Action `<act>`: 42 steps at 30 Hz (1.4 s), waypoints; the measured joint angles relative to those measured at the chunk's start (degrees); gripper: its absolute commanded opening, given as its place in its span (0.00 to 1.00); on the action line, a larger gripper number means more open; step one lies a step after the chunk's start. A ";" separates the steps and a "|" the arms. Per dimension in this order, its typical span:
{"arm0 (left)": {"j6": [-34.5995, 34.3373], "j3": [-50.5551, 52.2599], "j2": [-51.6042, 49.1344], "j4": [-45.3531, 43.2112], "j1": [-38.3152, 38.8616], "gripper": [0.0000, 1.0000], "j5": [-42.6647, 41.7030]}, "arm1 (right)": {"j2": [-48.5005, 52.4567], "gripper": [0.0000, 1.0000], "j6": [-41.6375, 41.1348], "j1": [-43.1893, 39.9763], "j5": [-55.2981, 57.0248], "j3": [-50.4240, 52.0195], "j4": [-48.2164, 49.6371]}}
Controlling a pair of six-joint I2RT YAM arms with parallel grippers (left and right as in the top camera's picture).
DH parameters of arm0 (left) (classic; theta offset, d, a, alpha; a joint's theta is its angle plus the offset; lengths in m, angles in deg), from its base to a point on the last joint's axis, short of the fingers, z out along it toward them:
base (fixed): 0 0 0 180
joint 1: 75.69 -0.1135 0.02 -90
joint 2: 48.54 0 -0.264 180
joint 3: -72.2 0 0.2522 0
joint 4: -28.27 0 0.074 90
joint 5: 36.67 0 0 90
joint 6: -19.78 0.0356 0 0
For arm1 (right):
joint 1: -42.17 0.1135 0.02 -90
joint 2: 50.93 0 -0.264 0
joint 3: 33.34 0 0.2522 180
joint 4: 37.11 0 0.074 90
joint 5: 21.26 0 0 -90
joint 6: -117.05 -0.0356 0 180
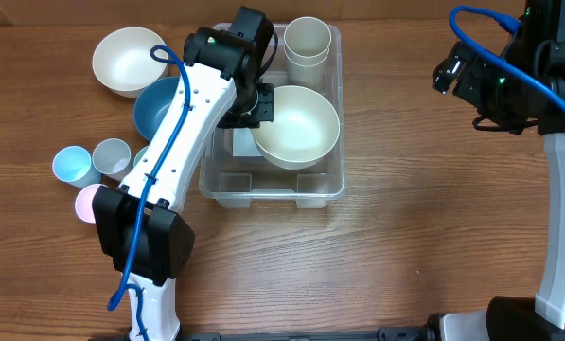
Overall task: Pack container
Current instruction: 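Lower the cream bowl into the container's front-right area with the left gripper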
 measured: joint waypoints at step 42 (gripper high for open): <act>-6.38 12.31 10.75 -5.07 3.74 0.04 7.39 | 0.00 1.00 -0.02 -0.02 0.00 0.00 0.17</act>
